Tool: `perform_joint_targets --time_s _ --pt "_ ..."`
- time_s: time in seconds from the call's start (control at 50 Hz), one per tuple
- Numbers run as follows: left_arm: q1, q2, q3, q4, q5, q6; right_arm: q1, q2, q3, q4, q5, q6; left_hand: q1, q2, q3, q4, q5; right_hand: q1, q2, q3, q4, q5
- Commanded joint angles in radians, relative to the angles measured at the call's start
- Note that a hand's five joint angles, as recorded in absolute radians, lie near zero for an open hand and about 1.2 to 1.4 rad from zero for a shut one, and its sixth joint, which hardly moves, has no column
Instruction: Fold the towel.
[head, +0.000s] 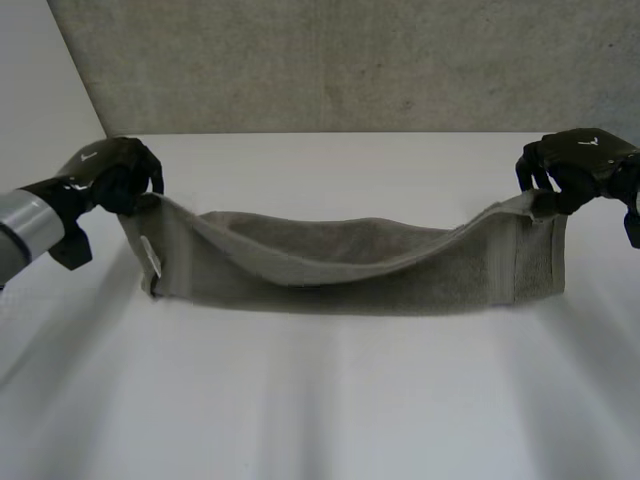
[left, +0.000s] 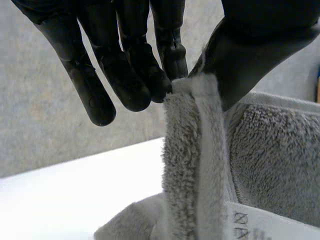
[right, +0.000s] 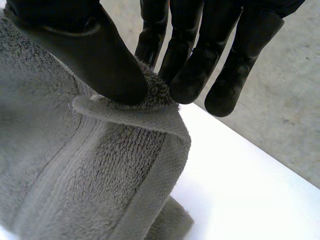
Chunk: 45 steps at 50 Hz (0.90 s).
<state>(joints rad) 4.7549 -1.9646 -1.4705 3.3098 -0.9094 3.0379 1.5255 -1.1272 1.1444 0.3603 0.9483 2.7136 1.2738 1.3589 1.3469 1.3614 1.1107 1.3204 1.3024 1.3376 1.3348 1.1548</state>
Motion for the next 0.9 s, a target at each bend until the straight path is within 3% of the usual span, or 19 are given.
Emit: perform_joint_targets --time_s 0.02,0.26,0.36,0.4,0.42,0.46,0.52,0.56,0.62,0.74,0.78,0.9 --pt "-0.009 -0.155 0.16 -0.013 -0.052 0.009 0.01 0.078 -0.067 -0.064 0.078 0.014 0.122 0.037 0.049 0.035 0.111 0.076 0.094 0.059 0.061 0.067" --pt "-0.07 -0.131 0.271 -0.042 -0.057 0.012 0.082 0.092 -0.184 -0.075 0.093 0.063 0.122 0.037 0.049 0.035 0.111 0.076 0.094 0.059 0.061 0.067" --pt "-0.079 -0.112 0.463 -0.052 -0.118 -0.002 0.142 0.125 -0.468 -0.08 0.119 0.147 0.122 0.037 0.049 0.035 0.111 0.076 0.094 0.059 0.061 0.067" --pt "-0.104 -0.103 0.615 -0.071 -0.172 -0.026 0.163 0.17 -0.717 -0.081 0.168 0.237 0.122 0.037 0.049 0.035 0.111 0.076 0.094 0.059 0.061 0.067" --pt "-0.104 -0.103 0.616 -0.072 -0.172 -0.027 0.163 0.17 -0.718 -0.081 0.168 0.238 0.122 0.037 0.049 0.035 0.111 0.076 0.094 0.059 0.061 0.067" --pt "-0.128 -0.086 0.75 -0.079 -0.189 -0.107 0.171 0.193 -0.932 -0.081 0.213 0.323 0.122 0.037 0.049 0.035 0.111 0.076 0.094 0.059 0.061 0.067" --pt "-0.125 -0.073 0.8 -0.079 -0.189 -0.166 0.171 0.199 -1.012 -0.08 0.216 0.362 0.122 0.037 0.049 0.035 0.111 0.076 0.094 0.059 0.061 0.067" --pt "-0.112 -0.045 0.846 -0.078 -0.18 -0.294 0.17 0.207 -1.074 -0.054 0.21 0.408 0.122 0.037 0.049 0.035 0.111 0.076 0.094 0.059 0.061 0.067" --pt "-0.079 -0.028 0.825 -0.076 -0.177 -0.382 0.168 0.207 -1.033 -0.005 0.182 0.407 0.122 0.037 0.049 0.035 0.111 0.076 0.094 0.059 0.061 0.067" --pt "-0.046 -0.033 0.677 -0.078 -0.121 -0.379 0.153 0.196 -0.848 0.091 0.099 0.313 0.122 0.037 0.049 0.035 0.111 0.076 0.094 0.059 0.061 0.067" --pt "-0.018 -0.034 0.525 -0.061 -0.033 -0.315 0.128 0.185 -0.691 0.117 0.04 0.208 0.122 0.037 0.049 0.035 0.111 0.076 0.094 0.059 0.061 0.067" --pt "0.065 -0.031 0.283 -0.032 0.073 -0.154 0.059 0.133 -0.449 0.115 -0.011 0.069 0.122 0.037 0.049 0.035 0.111 0.076 0.094 0.059 0.061 0.067"
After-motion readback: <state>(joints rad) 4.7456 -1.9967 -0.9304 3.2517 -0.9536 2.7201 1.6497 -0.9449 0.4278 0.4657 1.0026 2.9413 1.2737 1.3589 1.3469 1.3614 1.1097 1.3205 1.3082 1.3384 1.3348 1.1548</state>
